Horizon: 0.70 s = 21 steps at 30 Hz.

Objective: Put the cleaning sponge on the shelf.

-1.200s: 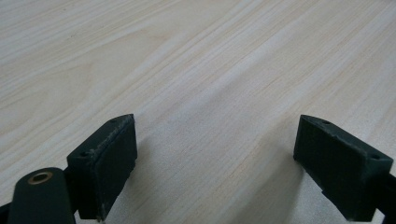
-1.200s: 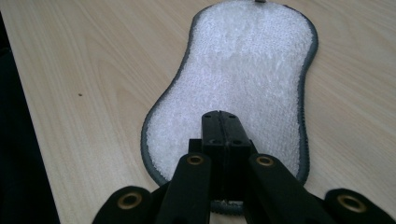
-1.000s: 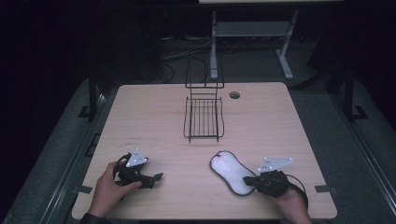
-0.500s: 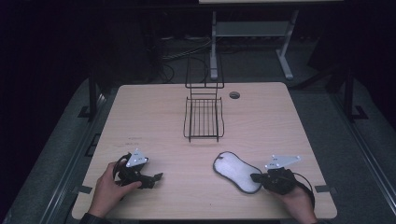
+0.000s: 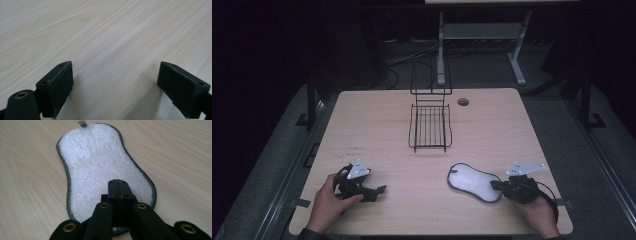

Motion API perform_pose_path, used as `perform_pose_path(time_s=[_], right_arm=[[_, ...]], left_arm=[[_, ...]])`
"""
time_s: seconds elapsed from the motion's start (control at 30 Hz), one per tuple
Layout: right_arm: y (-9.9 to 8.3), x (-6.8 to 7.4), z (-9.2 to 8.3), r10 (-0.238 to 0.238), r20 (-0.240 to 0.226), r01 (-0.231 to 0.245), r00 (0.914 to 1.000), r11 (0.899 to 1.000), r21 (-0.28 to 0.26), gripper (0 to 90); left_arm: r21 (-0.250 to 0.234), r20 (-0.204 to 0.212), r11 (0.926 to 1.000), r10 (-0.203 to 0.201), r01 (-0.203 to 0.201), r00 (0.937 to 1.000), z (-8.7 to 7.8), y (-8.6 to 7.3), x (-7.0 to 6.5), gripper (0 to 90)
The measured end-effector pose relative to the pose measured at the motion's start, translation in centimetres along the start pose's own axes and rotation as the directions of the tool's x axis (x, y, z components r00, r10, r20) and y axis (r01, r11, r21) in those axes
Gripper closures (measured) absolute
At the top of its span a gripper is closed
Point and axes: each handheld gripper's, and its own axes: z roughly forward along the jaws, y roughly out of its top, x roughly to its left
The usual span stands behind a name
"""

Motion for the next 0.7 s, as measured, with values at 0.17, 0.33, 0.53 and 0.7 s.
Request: perform_pose_path(time_s=[0.17,0.33,0.53,0.7], right_arm=[[-0.1,-0.7,-0.3,0.012,0.028,-0.012,0.9995,1.0,-0.001,89.3],[-0.2,-2.4,-0.8,0.024,0.093,-0.024,0.9954,1.0,-0.004,89.3],[-0.1,-4.3,-0.8,0.054,0.128,-0.053,0.9903,0.999,-0.012,89.4],[-0.1,-5.1,-0.8,0.066,0.128,-0.063,0.9896,0.998,-0.021,89.4]], left_arm=[[0.001,0.0,1.0,0.001,-0.001,1.0,0.0,0.0,0.0,12.6],[0.0,0.0,1.0,0.0,0.0,1.0,0.0,0.0,0.0,12.6],[0.0,0.0,1.0,-0.001,0.001,1.0,0.0,0.0,0.0,12.6],[0.0,-0.001,1.0,-0.001,0.001,1.0,0.0,0.0,0.0,12.6]])
